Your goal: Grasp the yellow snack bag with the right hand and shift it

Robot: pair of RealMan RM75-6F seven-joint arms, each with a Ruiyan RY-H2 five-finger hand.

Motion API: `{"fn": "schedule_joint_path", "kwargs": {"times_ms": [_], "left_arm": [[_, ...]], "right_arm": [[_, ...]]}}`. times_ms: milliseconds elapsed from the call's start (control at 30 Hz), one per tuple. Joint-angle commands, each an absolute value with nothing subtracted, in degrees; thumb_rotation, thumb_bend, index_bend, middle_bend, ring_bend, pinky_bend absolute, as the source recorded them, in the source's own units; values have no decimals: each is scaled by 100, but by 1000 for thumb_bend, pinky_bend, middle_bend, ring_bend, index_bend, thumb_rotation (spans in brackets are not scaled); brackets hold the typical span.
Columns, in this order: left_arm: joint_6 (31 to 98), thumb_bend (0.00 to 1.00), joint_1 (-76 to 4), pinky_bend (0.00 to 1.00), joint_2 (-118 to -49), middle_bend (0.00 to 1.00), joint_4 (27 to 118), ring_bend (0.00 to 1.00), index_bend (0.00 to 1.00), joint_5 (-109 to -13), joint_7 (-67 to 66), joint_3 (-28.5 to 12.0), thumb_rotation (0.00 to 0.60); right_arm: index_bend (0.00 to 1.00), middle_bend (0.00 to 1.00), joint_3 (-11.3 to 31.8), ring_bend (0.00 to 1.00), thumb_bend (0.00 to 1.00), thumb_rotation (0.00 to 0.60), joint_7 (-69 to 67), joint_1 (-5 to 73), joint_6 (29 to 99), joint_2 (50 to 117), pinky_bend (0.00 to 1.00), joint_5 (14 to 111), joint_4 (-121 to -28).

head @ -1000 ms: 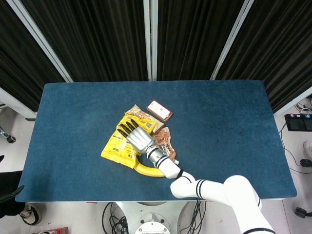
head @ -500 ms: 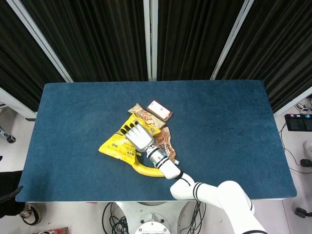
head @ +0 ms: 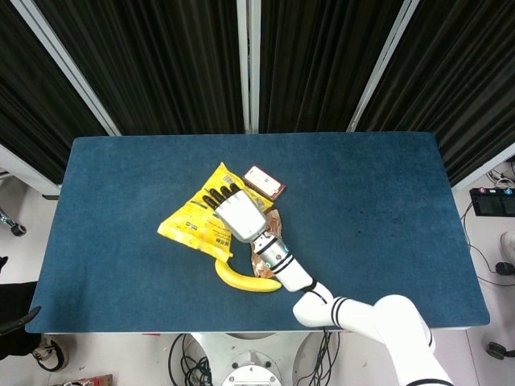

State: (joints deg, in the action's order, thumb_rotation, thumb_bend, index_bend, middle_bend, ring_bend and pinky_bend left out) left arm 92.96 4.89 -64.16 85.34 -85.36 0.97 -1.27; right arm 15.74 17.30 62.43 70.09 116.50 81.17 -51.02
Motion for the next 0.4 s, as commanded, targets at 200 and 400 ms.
{"fn": "schedule_joint_path", "kwargs": {"times_ms": [200,400], "left_arm": [[9267,88,403,210,-6394,93,8711,108,107,-8628,-83,-153,434],[9170,87,289,210,-6406,94,8851,108,107,-8668,-307,-183,431]], "right_arm": [[798,604,1607,583,552,600,1815,4961,9058,9820,671,8897,-7588],[798,603,1544,583,559,600,1509,4373,9517,9207,672,9011,-8109]]}}
